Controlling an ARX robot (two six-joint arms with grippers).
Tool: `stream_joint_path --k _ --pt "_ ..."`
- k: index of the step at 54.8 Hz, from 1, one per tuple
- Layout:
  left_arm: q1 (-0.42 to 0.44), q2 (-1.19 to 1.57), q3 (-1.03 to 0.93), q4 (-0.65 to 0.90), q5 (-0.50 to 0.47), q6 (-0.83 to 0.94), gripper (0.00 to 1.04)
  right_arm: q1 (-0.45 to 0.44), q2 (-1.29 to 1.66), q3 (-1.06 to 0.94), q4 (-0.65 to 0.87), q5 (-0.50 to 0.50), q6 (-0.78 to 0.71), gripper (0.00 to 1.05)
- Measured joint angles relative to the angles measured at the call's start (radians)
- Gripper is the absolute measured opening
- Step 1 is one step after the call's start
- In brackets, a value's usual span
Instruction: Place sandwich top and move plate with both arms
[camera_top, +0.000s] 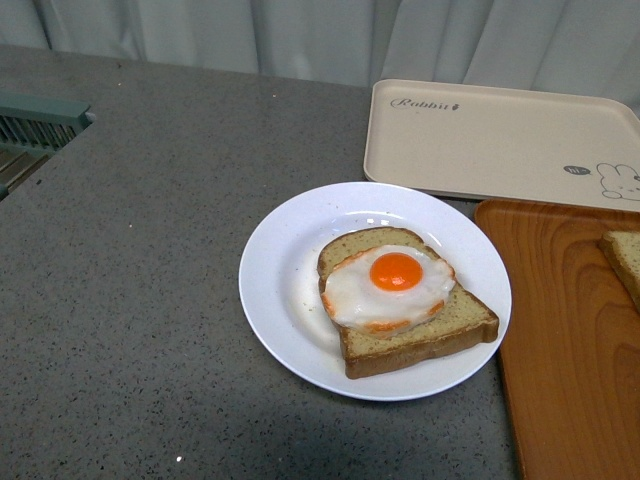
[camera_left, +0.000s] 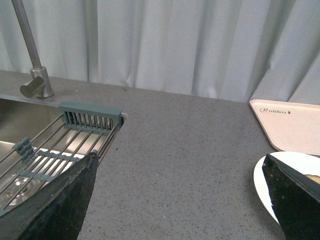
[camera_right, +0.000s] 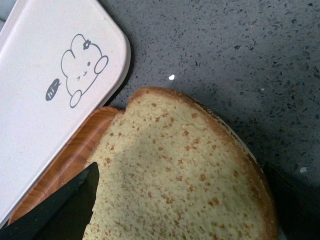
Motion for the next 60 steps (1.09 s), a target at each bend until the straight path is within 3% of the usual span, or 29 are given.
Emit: stream_joint_path --k 24,33,44,53,60 --pt "0.000 0.000 0.000 0.000 0.000 0.000 0.98 0.006 0.039 0.018 -0.010 0.105 -0.050 0.95" --pt "0.000 0.000 0.000 0.000 0.000 0.000 0.98 0.006 0.052 0.021 -0.002 0.123 -0.043 0.72" --pt "0.000 0.000 0.000 0.000 0.000 0.000 0.98 0.010 0.056 0.021 0.037 0.098 0.008 0.29" --pt "0.000 0.000 0.000 0.000 0.000 0.000 0.98 0.029 0.030 0.021 0.041 0.057 0.045 0.01" --pt "0.000 0.000 0.000 0.000 0.000 0.000 0.98 0.049 -0.027 0.032 0.042 0.011 0.108 0.01"
